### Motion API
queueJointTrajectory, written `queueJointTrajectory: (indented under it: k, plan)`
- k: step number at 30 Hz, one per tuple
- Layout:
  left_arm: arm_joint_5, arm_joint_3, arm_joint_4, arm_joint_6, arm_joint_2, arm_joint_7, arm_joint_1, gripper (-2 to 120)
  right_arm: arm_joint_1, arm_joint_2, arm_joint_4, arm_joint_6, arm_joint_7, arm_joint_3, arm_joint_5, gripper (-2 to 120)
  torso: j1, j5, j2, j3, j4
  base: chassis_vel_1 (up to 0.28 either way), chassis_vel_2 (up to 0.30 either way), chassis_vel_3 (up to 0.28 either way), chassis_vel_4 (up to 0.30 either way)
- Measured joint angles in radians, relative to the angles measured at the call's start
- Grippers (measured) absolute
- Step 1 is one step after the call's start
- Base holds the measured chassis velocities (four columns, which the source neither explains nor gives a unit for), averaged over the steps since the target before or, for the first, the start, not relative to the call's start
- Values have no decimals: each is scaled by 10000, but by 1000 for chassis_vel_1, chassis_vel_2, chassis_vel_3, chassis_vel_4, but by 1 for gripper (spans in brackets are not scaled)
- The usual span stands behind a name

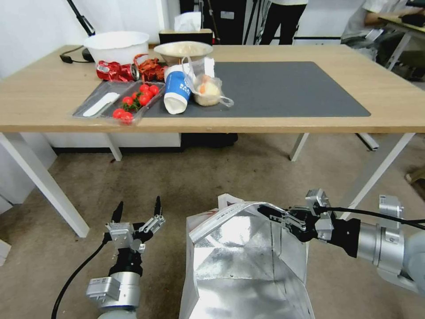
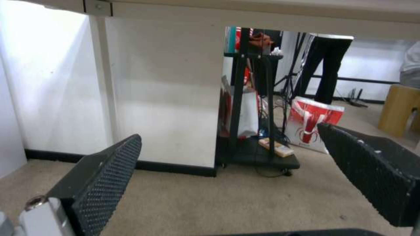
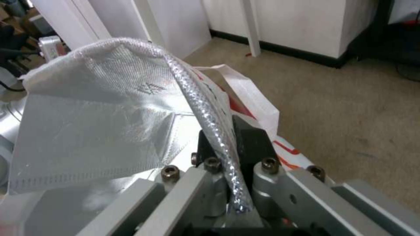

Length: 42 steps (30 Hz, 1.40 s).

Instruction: Pick up the food delivery bag from the floor and place it on the table.

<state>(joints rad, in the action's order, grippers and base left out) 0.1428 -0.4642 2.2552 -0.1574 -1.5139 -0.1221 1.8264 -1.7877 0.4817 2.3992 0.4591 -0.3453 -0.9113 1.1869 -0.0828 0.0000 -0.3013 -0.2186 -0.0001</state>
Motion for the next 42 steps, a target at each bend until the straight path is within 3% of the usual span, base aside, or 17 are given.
queueJointTrajectory:
  k: [42]
  plan:
    - [-1,15,28,83,32,48,-13,100,-245,60,117,7,-114,-184,-145,0,-552,0,-1681,-1130,0,0,0,0,0]
